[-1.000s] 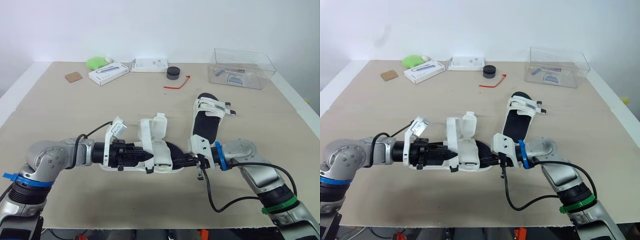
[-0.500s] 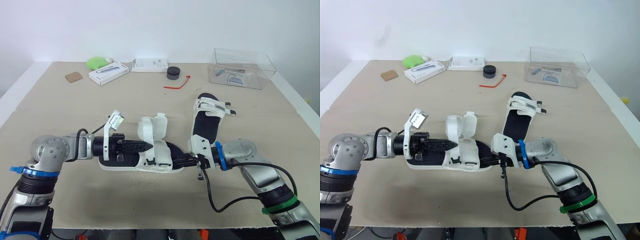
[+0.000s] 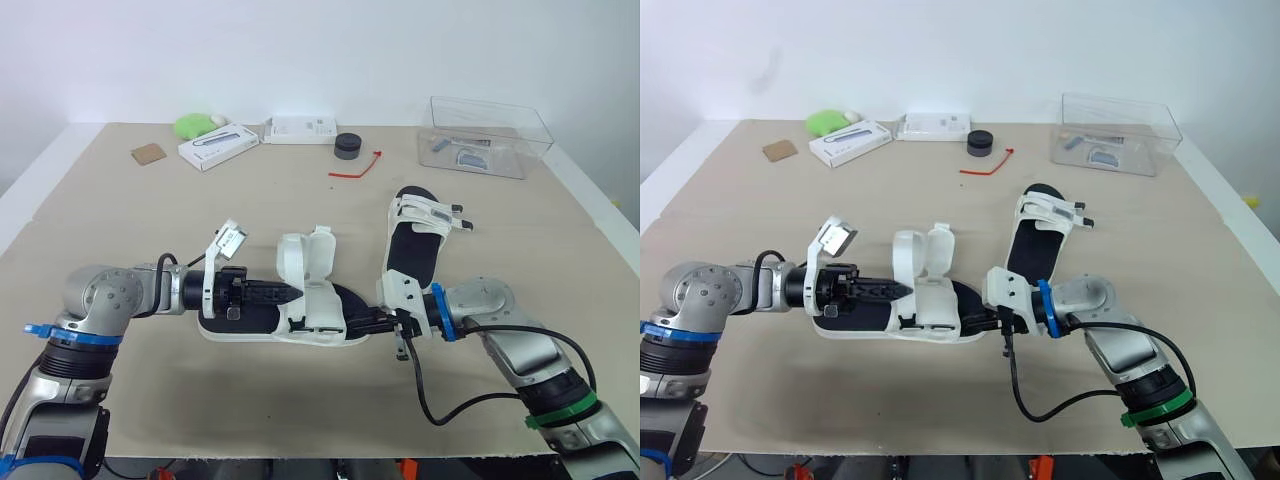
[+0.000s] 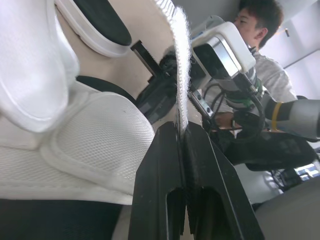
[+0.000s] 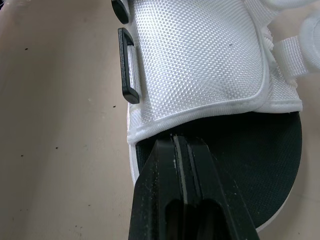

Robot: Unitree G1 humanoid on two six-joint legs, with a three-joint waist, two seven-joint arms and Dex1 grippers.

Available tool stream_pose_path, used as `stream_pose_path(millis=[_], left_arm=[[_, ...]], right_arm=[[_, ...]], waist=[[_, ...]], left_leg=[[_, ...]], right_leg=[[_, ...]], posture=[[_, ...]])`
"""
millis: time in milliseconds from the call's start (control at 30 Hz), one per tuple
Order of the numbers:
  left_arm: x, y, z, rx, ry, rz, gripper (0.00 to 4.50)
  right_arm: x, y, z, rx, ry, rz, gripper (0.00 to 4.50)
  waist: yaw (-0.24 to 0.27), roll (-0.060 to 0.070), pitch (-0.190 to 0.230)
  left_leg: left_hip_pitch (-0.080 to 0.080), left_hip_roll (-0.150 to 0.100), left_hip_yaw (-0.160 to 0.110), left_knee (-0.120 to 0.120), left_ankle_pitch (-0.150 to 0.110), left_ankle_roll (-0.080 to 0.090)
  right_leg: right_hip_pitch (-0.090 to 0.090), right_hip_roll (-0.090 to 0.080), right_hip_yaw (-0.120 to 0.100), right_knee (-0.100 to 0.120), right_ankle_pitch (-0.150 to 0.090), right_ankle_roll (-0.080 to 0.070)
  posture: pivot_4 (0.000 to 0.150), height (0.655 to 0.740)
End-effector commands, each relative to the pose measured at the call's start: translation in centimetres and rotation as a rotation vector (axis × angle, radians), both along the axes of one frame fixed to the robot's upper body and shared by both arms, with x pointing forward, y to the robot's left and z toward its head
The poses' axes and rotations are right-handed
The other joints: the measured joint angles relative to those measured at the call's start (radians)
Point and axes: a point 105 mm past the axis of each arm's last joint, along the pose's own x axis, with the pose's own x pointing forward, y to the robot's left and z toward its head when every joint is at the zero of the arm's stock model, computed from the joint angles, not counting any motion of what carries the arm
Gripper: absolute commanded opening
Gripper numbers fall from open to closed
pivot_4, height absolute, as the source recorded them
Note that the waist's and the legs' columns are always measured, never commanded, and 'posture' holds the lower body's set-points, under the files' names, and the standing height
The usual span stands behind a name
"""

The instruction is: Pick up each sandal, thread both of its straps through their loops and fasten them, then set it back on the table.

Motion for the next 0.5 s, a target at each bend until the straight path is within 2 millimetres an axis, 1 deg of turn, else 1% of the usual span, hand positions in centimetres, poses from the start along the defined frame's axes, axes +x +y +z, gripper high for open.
stream_pose_path(millis=[33,167,267,400,500], left_arm=[[-0.3,-0.2,1.9,-0.047,-0.036,-0.035,0.10],[-0.5,-0.4,1.9,-0.042,-0.031,-0.051,0.10],[-1.1,-0.4,1.1,0.004,-0.039,-0.074,0.10],[-1.4,-0.3,0.3,0.023,-0.033,-0.079,0.10],[-1.1,-0.3,0.2,0.018,-0.033,-0.056,0.10]], right_arm=[[0.0,-0.5,0.0,-0.031,-0.016,-0.016,0.00],[0.1,-0.5,0.0,-0.032,-0.017,-0.016,0.00],[0.1,-0.5,0.0,-0.033,-0.017,-0.016,0.00],[0.0,-0.5,0.0,-0.036,-0.016,-0.015,0.00],[0.1,-0.5,0.0,-0.037,-0.016,-0.016,0.00]], waist=[[0.000,0.000,0.000],[0.000,0.000,0.000],[0.000,0.000,0.000],[0.000,0.000,0.000],[0.000,0.000,0.000]], left_leg=[[0.000,0.000,0.000,0.000,0.000,0.000],[0.000,0.000,0.000,0.000,0.000,0.000],[0.000,0.000,0.000,0.000,0.000,0.000],[0.000,0.000,0.000,0.000,0.000,0.000],[0.000,0.000,0.000,0.000,0.000,0.000]], right_leg=[[0.000,0.000,0.000,0.000,0.000,0.000],[0.000,0.000,0.000,0.000,0.000,0.000],[0.000,0.000,0.000,0.000,0.000,0.000],[0.000,0.000,0.000,0.000,0.000,0.000],[0.000,0.000,0.000,0.000,0.000,0.000]], posture=[[0.150,0.7400],[0.150,0.7400],[0.150,0.7400],[0.150,0.7400],[0.150,0.7400]])
